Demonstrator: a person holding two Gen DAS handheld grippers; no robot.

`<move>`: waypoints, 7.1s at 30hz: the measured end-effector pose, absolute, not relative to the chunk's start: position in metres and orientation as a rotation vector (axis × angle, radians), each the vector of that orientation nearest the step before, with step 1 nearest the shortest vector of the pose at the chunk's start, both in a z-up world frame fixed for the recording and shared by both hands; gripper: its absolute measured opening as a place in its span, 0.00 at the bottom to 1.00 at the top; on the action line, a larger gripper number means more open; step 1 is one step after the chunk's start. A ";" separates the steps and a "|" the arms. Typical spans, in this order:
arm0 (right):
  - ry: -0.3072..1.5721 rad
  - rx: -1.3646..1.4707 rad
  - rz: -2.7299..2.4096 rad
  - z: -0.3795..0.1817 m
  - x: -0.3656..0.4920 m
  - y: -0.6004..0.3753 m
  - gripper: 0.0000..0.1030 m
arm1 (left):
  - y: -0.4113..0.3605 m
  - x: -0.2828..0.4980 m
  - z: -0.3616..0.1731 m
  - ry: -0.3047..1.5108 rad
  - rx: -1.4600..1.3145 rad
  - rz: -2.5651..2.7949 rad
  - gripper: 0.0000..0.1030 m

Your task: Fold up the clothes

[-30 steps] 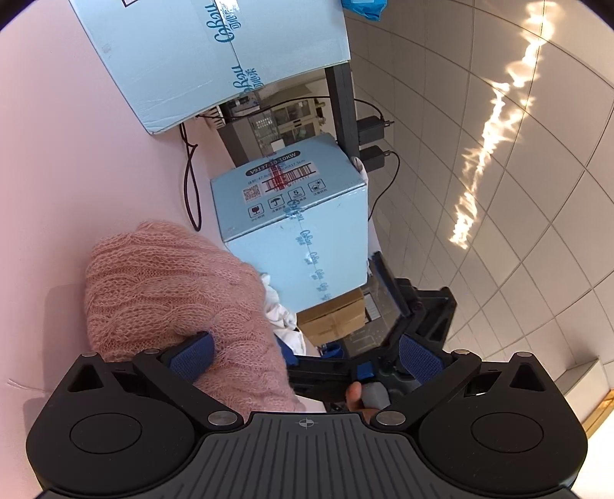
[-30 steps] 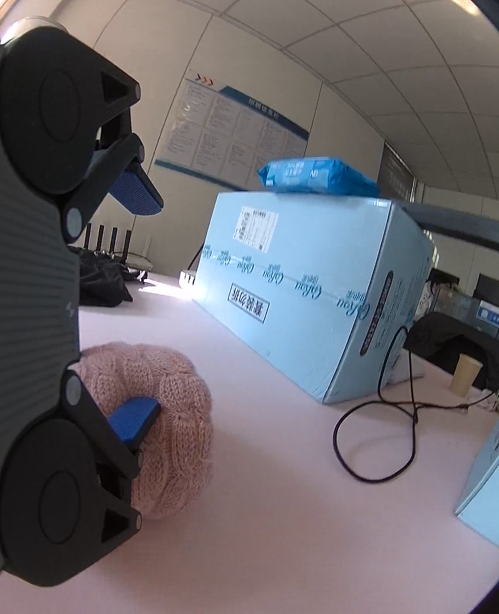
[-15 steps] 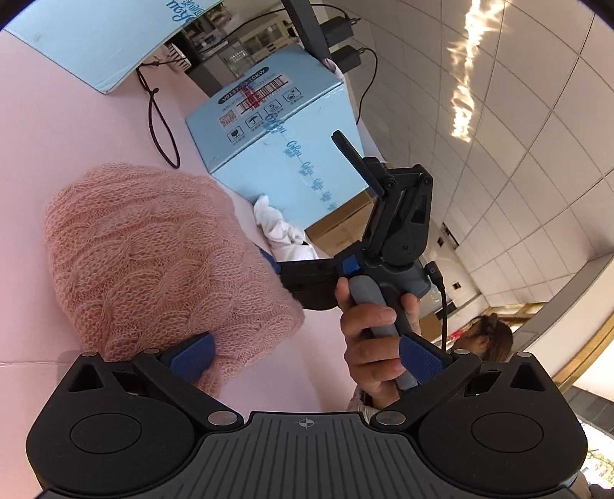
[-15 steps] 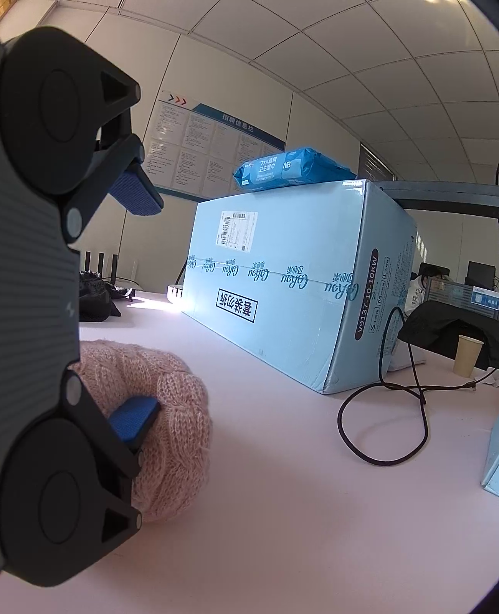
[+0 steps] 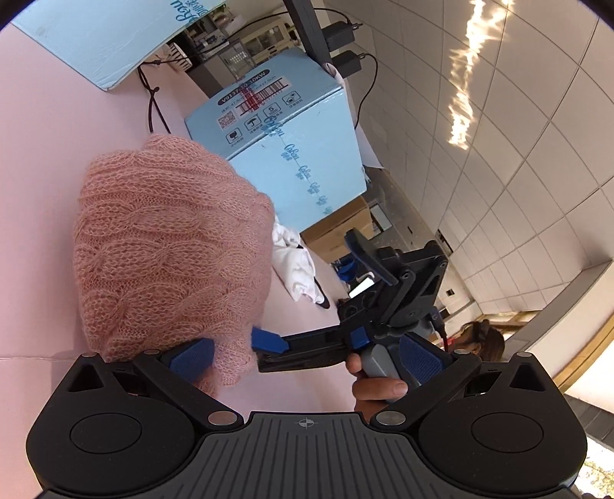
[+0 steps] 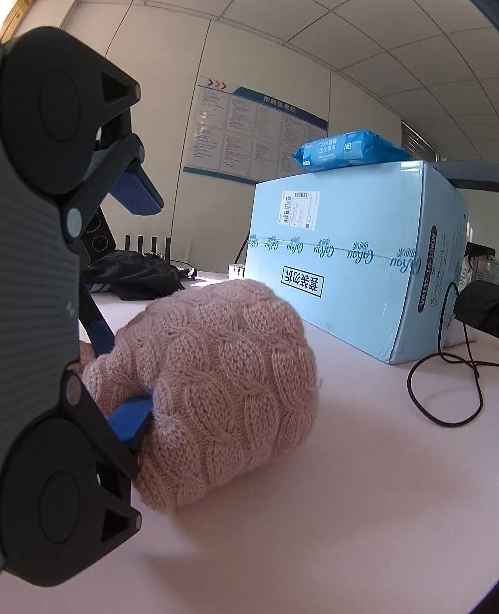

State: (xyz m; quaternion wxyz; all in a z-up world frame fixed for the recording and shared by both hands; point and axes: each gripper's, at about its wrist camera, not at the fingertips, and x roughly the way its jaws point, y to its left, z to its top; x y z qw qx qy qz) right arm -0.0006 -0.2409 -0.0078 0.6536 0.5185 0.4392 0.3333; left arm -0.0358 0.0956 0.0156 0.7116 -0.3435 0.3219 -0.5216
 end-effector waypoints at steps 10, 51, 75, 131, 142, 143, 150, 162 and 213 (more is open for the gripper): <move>0.854 1.050 0.855 0.019 -0.010 -0.253 1.00 | 0.121 -0.026 0.005 0.602 -0.999 -0.957 1.00; 1.087 0.853 0.730 -0.005 0.058 -0.188 1.00 | 0.130 -0.004 -0.018 0.674 -1.150 -0.853 1.00; 0.909 0.987 0.761 -0.014 0.050 -0.209 1.00 | 0.134 -0.008 -0.020 0.672 -1.166 -0.848 1.00; 0.931 1.218 1.571 0.066 0.033 0.116 0.64 | 0.355 -0.208 0.207 0.248 -0.637 -0.206 1.00; 1.308 1.159 1.210 -0.041 0.048 0.201 0.72 | 0.429 -0.159 0.095 0.523 -0.692 0.046 1.00; 1.307 1.124 1.186 -0.036 0.048 0.194 0.72 | 0.431 -0.161 0.093 0.508 -0.714 0.018 1.00; 0.998 0.941 1.108 0.025 0.042 0.145 1.00 | 0.437 -0.162 0.087 0.502 -0.769 0.045 1.00; 1.071 0.683 1.365 0.058 0.026 0.152 0.91 | 0.433 -0.172 0.093 0.487 -0.718 0.050 1.00; 0.658 0.100 0.517 0.087 0.000 -0.060 0.99 | 0.189 -0.100 0.123 0.557 -0.123 0.041 1.00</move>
